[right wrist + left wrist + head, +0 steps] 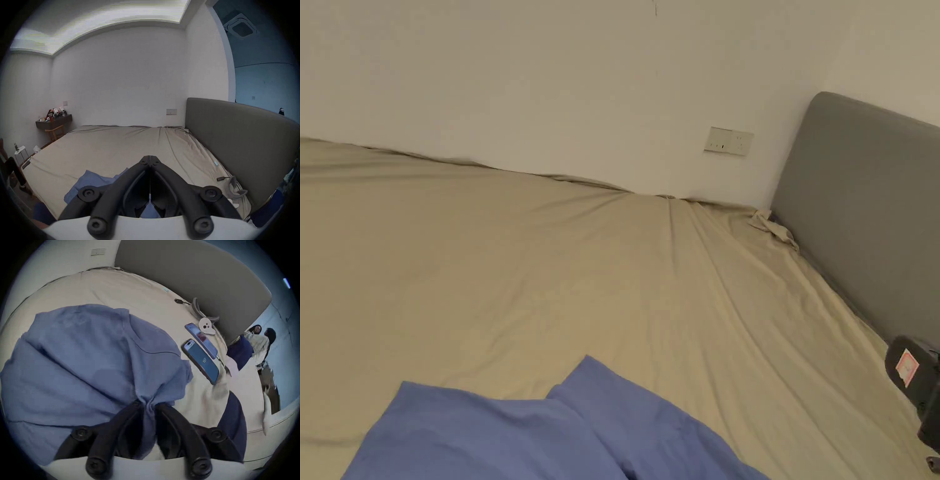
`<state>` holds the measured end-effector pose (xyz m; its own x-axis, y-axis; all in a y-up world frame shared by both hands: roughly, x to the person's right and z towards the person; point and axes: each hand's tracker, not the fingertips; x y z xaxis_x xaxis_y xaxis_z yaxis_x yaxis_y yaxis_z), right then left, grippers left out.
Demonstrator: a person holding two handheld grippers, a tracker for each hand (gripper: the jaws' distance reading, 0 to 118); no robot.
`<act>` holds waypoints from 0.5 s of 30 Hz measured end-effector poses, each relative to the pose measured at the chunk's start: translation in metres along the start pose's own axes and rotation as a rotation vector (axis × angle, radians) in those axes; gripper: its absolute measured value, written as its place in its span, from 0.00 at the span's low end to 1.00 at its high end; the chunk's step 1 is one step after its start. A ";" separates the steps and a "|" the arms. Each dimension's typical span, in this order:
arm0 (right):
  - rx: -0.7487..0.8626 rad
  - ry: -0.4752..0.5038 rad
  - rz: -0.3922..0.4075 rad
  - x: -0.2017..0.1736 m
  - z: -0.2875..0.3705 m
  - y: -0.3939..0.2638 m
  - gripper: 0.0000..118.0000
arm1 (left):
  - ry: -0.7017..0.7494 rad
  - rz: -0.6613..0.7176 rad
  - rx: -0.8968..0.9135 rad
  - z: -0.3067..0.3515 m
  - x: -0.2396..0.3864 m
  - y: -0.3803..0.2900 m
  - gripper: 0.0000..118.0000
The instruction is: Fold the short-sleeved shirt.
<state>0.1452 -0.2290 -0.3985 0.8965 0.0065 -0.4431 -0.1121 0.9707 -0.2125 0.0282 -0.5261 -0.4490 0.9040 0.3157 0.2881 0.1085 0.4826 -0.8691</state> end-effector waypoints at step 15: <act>-0.115 0.195 -0.062 -0.017 -0.044 -0.051 0.02 | 0.484 0.354 0.583 0.281 -0.163 -0.069 1.00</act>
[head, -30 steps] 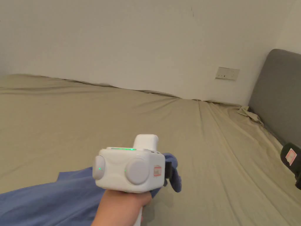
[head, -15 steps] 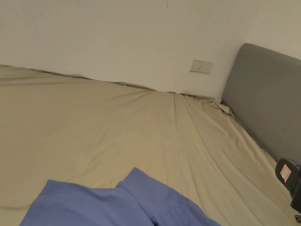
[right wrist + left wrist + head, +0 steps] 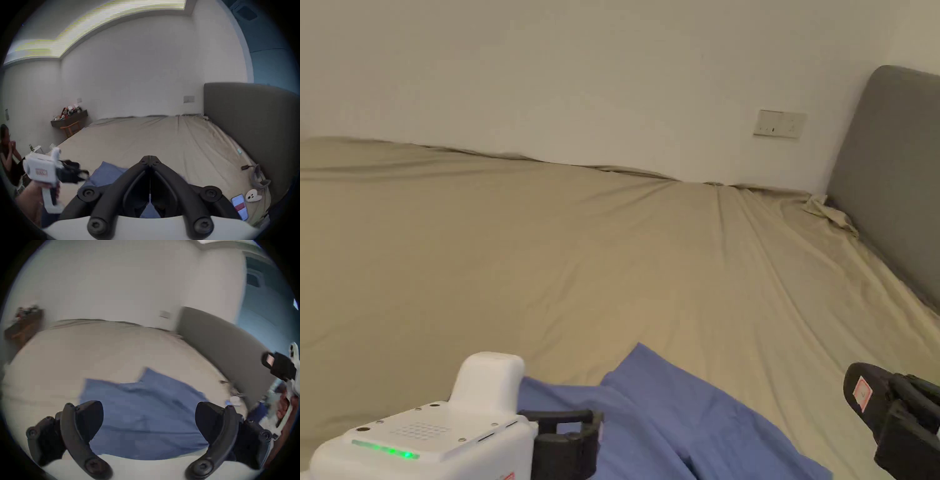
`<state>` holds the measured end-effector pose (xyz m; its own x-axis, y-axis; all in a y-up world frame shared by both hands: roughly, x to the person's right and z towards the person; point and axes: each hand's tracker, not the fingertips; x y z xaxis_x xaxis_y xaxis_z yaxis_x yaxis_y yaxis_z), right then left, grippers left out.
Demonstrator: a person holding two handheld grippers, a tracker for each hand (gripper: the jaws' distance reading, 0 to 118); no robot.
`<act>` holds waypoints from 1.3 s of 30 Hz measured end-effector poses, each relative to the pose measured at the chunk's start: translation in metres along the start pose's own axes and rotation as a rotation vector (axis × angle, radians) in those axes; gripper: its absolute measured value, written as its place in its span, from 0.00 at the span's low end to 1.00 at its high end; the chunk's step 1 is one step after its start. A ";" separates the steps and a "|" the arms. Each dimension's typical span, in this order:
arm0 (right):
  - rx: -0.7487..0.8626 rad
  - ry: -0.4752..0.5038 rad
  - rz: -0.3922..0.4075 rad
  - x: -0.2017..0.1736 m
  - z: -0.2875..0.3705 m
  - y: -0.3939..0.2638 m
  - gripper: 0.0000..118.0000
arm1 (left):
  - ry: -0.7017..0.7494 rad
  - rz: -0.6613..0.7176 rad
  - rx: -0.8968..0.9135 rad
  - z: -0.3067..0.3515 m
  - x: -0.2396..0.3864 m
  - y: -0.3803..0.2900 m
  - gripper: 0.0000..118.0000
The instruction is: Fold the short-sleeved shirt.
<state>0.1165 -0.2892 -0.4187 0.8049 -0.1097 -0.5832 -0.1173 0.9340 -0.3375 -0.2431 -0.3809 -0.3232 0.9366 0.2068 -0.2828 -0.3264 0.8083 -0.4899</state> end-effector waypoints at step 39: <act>-0.366 -0.230 -0.115 0.062 -0.077 -0.082 0.02 | 0.084 -0.001 -0.359 -0.229 -0.098 -0.003 0.00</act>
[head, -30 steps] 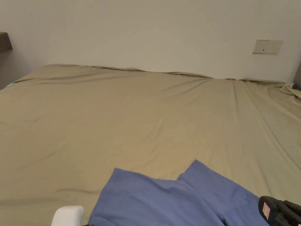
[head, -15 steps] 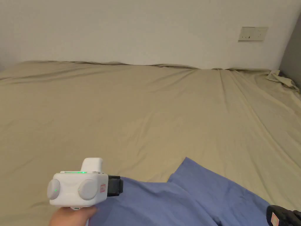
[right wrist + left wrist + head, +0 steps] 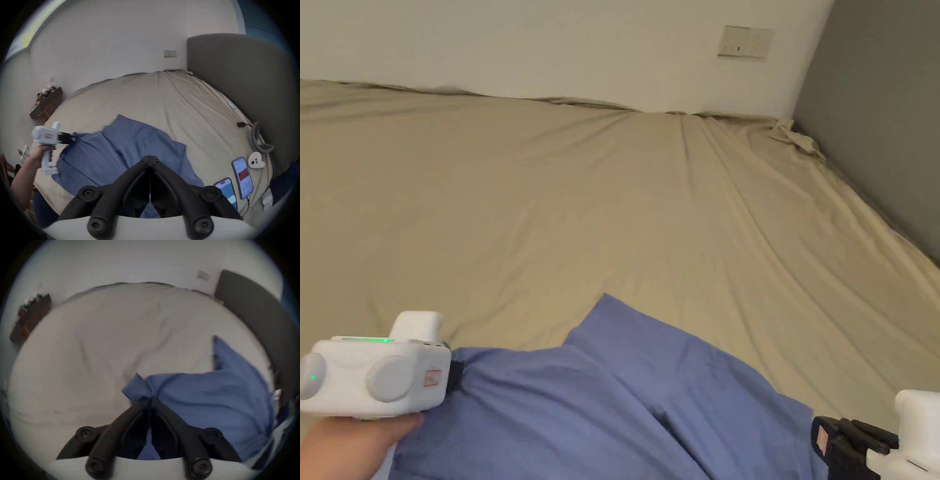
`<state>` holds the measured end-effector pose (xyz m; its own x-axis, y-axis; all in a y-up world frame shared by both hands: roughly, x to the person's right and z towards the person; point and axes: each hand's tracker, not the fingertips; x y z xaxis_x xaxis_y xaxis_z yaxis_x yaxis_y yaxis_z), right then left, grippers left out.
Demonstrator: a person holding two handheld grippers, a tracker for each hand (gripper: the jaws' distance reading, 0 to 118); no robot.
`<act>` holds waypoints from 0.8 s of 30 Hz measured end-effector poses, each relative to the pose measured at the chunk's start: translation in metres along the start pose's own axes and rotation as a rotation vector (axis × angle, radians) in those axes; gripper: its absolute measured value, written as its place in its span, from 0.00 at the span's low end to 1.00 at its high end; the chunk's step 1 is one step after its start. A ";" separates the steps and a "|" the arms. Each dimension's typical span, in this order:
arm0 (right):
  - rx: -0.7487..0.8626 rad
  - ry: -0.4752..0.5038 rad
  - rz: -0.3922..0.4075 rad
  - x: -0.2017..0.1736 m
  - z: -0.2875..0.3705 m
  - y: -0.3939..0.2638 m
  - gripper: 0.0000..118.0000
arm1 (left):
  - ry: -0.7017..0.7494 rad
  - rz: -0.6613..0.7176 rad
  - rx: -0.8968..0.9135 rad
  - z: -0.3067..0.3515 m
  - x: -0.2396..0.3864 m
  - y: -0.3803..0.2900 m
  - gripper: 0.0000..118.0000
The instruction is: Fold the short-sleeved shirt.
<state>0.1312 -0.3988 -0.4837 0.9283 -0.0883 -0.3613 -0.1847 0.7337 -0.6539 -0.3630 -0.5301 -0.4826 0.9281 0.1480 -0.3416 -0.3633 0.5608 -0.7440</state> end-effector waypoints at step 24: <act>-0.251 0.083 -0.327 0.042 -0.042 -0.088 0.09 | -0.184 0.237 0.239 0.228 -0.036 -0.068 0.00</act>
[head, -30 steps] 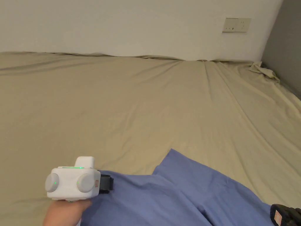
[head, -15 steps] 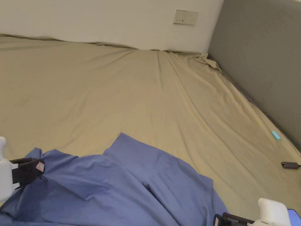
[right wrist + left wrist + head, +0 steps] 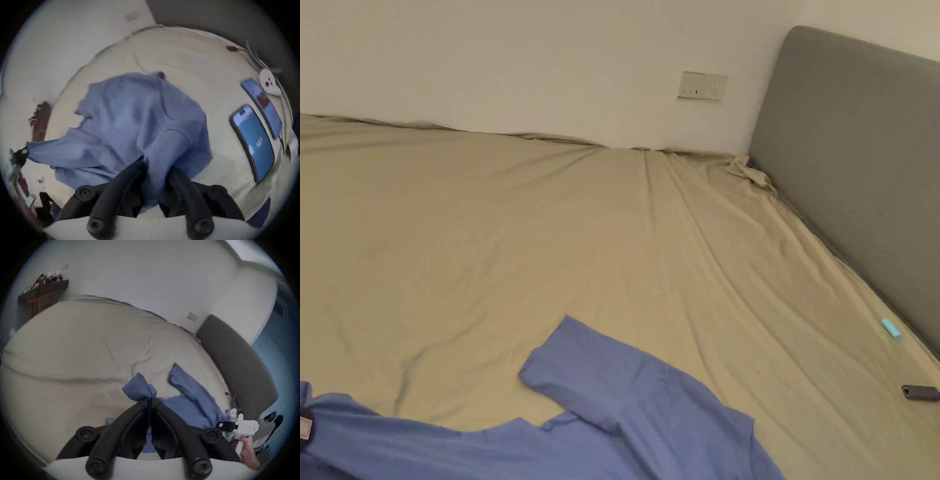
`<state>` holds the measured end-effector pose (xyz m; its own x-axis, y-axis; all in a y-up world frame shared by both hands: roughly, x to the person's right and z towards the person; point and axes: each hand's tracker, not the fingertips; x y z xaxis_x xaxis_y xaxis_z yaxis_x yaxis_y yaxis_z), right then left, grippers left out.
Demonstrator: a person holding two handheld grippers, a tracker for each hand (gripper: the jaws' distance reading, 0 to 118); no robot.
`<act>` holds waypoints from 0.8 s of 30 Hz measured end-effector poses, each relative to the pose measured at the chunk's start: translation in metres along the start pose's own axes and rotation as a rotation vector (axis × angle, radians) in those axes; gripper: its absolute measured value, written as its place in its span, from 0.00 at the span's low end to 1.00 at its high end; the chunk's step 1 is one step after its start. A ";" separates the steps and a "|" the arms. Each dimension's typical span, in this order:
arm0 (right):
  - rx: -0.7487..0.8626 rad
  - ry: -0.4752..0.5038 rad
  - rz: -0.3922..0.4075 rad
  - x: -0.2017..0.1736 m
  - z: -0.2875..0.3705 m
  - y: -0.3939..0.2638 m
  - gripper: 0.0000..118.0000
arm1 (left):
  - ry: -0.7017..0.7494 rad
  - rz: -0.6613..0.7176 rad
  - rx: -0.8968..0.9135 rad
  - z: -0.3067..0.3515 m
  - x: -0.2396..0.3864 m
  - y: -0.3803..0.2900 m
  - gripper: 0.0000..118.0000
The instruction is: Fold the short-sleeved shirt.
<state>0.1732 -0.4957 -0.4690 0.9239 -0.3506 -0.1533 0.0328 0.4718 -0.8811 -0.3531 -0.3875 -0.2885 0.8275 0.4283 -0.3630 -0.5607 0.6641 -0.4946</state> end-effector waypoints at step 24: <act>0.584 0.061 0.427 -0.207 0.185 0.342 0.09 | 0.025 0.151 0.568 0.068 0.041 0.258 0.00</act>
<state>0.0634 -0.1116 -0.6559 0.8792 -0.0754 -0.4704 -0.1124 0.9267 -0.3586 -0.4618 -0.1566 -0.3775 0.7348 0.5338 -0.4184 -0.5630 0.8241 0.0626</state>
